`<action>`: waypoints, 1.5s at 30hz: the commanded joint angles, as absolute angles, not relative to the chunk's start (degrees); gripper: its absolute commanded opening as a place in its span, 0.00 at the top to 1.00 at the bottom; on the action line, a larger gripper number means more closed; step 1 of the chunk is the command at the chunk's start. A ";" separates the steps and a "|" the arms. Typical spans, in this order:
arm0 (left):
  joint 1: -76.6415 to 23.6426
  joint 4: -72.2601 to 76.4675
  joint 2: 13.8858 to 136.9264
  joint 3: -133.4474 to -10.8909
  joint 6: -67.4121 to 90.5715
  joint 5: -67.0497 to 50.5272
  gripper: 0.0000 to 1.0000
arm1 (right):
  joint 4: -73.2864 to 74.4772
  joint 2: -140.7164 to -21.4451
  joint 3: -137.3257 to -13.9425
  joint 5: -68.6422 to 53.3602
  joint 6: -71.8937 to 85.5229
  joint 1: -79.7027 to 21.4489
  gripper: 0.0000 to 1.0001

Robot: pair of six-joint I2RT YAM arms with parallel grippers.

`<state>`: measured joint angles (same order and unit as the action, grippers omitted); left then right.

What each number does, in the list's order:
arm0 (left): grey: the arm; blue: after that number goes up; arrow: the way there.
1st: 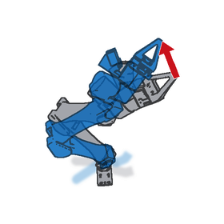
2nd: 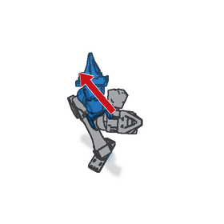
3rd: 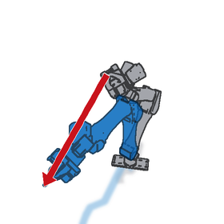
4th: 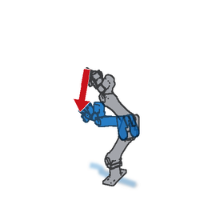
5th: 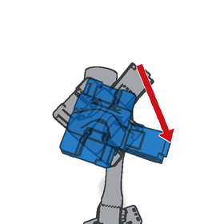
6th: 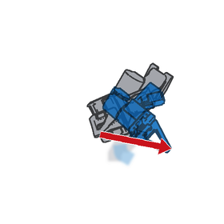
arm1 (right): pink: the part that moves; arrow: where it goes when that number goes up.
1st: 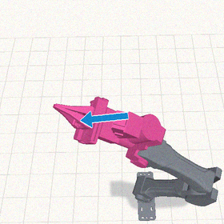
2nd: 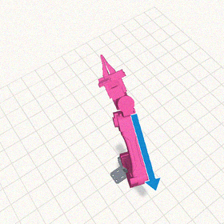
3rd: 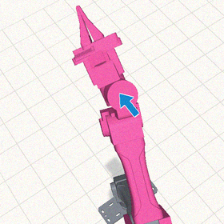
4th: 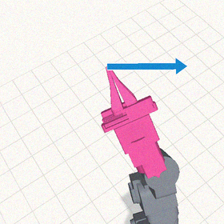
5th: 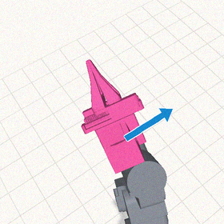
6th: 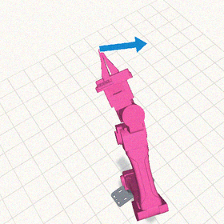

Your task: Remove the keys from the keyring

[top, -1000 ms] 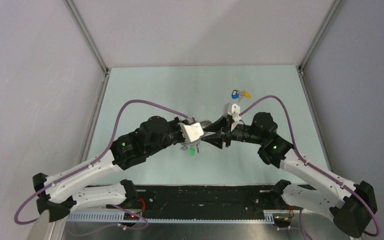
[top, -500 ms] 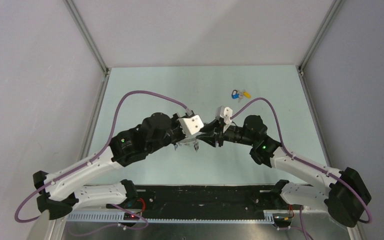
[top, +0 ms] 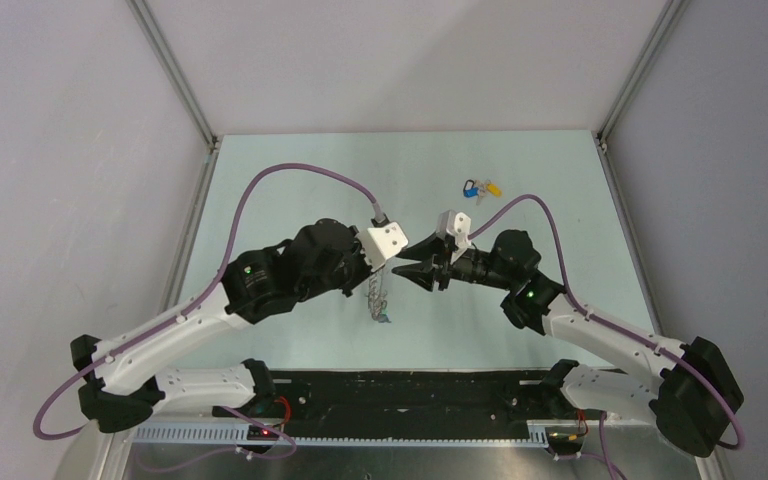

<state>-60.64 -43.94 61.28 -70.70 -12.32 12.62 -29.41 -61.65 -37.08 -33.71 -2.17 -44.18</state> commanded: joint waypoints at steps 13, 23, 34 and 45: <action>-61.08 -45.87 62.63 -77.58 -7.01 9.46 1.00 | -39.86 -65.44 -39.60 -39.19 1.63 -46.05 0.65; -61.13 -46.21 62.66 -78.19 -6.46 8.45 1.00 | -41.04 -66.08 -39.99 -39.02 2.04 -46.62 0.65; -61.09 -48.36 63.45 -80.54 -5.01 5.07 1.00 | -42.16 -68.36 -41.54 -39.10 2.96 -47.22 0.63; -61.01 -51.20 63.99 -81.54 -3.40 8.06 1.00 | -37.33 -66.49 -41.66 -37.54 0.47 -47.72 1.00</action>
